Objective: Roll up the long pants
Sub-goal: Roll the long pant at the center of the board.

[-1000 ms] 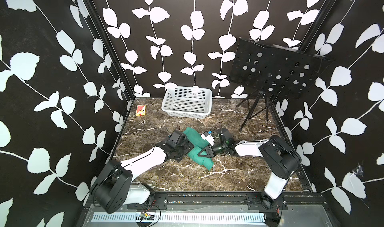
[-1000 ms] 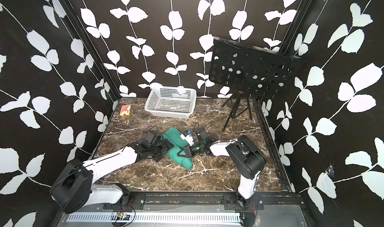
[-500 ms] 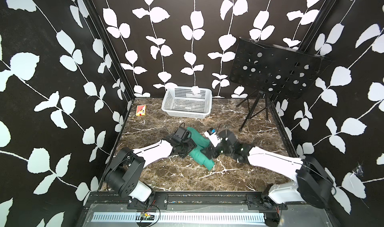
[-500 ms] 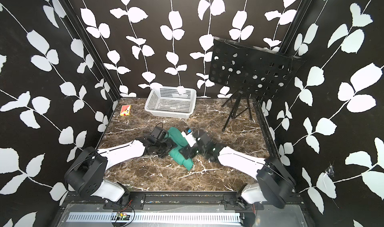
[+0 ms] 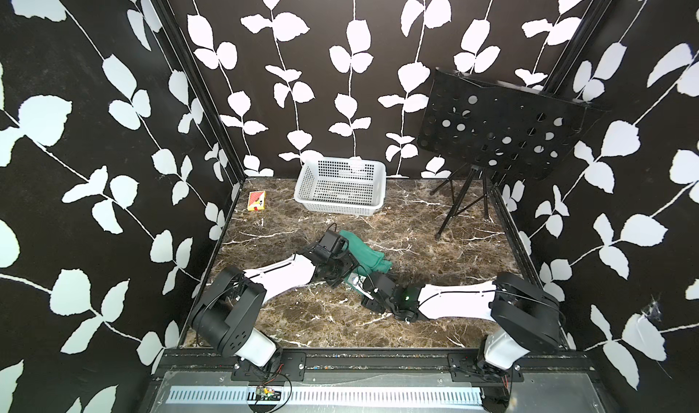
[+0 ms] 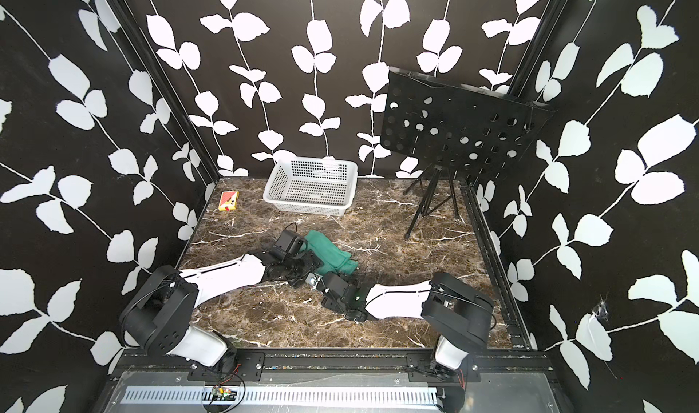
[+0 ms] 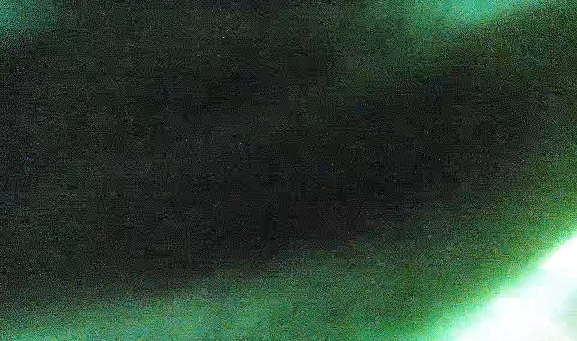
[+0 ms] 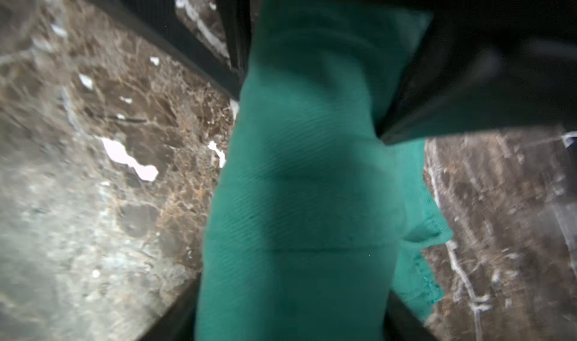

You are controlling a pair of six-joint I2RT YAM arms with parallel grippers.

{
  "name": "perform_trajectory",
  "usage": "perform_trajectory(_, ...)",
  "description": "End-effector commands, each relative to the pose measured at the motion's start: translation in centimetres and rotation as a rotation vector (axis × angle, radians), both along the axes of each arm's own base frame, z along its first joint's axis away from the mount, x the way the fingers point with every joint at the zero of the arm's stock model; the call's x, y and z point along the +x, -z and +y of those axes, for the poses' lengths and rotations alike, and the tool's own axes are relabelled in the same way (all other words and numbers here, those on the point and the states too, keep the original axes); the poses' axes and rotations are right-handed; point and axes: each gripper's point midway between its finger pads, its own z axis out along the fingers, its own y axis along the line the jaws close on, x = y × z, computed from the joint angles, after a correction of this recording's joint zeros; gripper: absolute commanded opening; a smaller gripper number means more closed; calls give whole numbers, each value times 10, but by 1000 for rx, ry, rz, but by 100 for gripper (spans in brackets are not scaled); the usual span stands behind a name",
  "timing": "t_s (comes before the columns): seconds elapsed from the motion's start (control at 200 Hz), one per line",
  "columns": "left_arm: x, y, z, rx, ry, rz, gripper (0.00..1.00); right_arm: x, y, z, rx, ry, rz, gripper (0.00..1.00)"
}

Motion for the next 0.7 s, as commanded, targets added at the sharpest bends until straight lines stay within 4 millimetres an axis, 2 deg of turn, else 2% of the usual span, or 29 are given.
perform_trajectory(0.0, -14, 9, 24, 92, -43, 55, 90, 7, 9, -11, -47, 50, -11, 54)
perform_trajectory(0.11, -14, -7, 39, 125, -85, 16, 97, -4, 12, -9, -10, 26, 62, 34)
perform_trajectory(0.165, -15, -14, 47, 135, -109, -1, 99, -11, 12, -6, 24, 7, 117, 30)
perform_trajectory(0.375, -33, -30, 61, 97, -150, -23, 99, -32, 8, 9, 239, -48, 416, 23)
perform_trajectory(0.53, -42, -32, 53, 32, -113, -6, 99, -44, -1, 19, 395, -93, 637, 21)
perform_trajectory(0.695, -35, -36, 43, -15, -107, -37, 99, -48, -6, 21, 512, -98, 824, 18)
